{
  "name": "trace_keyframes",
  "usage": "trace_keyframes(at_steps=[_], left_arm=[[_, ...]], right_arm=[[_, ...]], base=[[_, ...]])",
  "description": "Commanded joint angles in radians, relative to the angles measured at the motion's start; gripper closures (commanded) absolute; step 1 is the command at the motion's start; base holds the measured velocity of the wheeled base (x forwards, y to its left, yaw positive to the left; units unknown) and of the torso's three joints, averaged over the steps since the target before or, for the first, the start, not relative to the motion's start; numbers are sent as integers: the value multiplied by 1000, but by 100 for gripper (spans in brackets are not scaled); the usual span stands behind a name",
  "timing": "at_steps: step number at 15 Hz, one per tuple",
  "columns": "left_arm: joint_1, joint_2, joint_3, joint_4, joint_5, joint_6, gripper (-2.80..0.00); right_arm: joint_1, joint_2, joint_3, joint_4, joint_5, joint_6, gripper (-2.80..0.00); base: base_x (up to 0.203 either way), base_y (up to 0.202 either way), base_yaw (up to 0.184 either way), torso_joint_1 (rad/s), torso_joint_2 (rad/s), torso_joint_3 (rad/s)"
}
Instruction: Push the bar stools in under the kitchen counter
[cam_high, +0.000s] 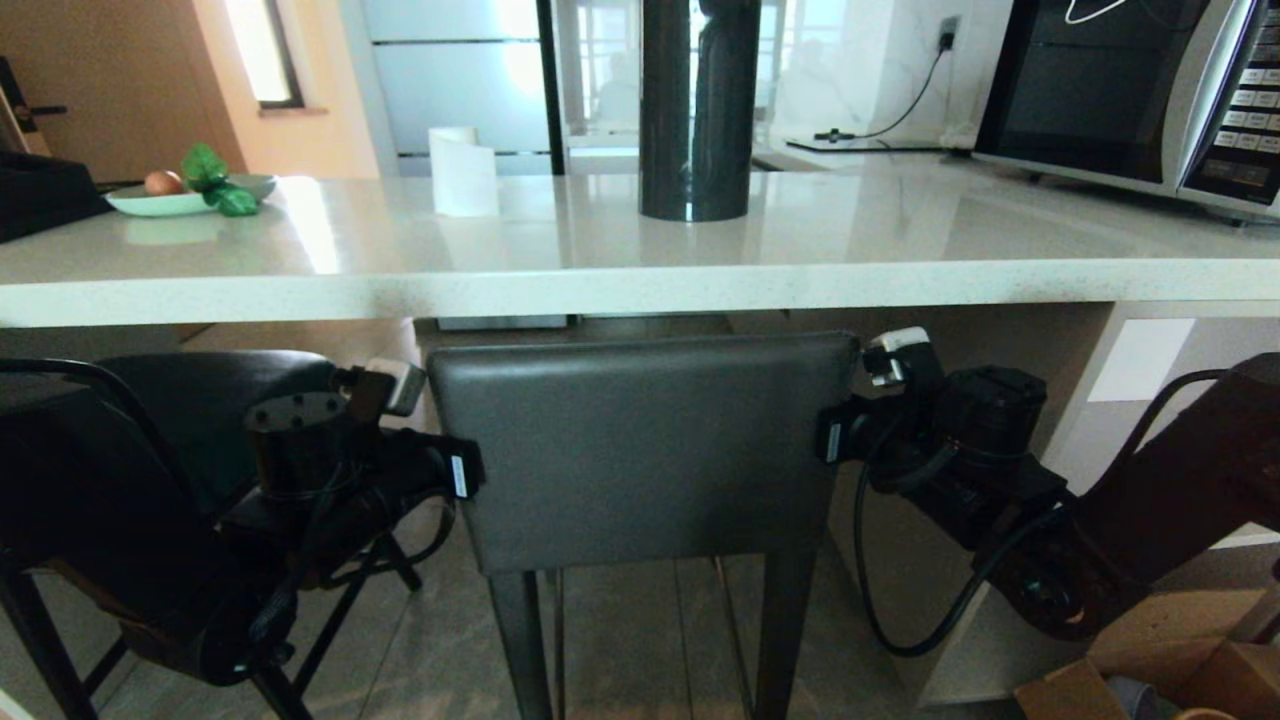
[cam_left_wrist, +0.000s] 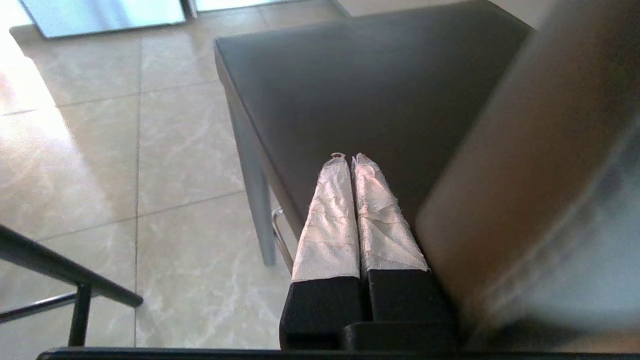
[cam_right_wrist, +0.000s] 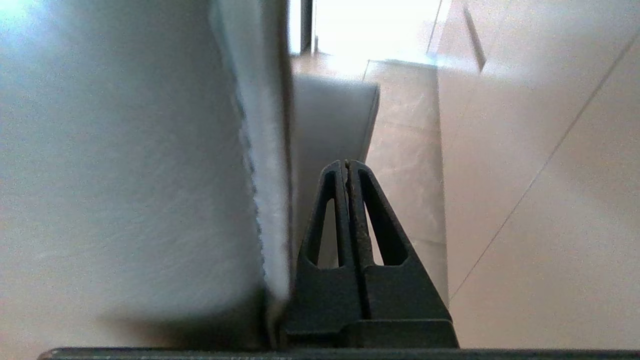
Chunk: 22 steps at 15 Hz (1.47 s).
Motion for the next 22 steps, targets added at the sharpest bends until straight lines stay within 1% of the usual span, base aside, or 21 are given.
trace_keyframes(at_steps=[1,4,7,8,10,11,13,14,16,18,19,20,22], left_arm=[[25,-34,25,-7,18,-3,0],[33,-55,62,-7,21,-5,0],[31,-46,21,-7,27,-2,0],[40,-54,29,-7,23,-5,0],[100,-60,82,-8,4,-5,0],[127,-81,131,-8,-31,-6,0],[164,-178,218,-8,-96,-20,0],[171,-242,246,-8,-114,-44,0],[174,-394,280,-3,-130,-110,0],[157,-552,312,30,-137,-148,0],[141,-635,322,71,-138,-158,0],[128,-721,324,135,-139,-165,0],[107,-895,309,323,-139,-173,0]], right_arm=[[-9,-45,39,-9,-14,1,0],[-10,-109,83,-9,-16,4,0],[-11,-131,109,-9,-18,5,0],[-11,-141,125,-9,-18,5,0],[-13,-168,172,-10,-17,13,0],[-15,-188,210,-11,-19,32,0],[-17,-249,299,-27,-42,76,0],[-17,-291,344,-47,-69,94,0],[-18,-398,409,-66,-110,107,0],[-18,-524,462,-61,-131,107,0],[-18,-592,479,-41,-144,106,0],[-18,-665,488,2,-155,105,0],[-18,-826,488,141,-167,104,0]], base=[[0,0,0,0,0,0],[0,0,0,0,0,0],[0,0,0,0,0,0],[0,0,0,0,0,0],[0,0,0,0,0,0],[0,0,0,0,0,0],[0,0,0,0,0,0],[0,0,0,0,0,0],[0,0,0,0,0,0],[0,0,0,0,0,0],[0,0,0,0,0,0],[0,0,0,0,0,0],[0,0,0,0,0,0]])
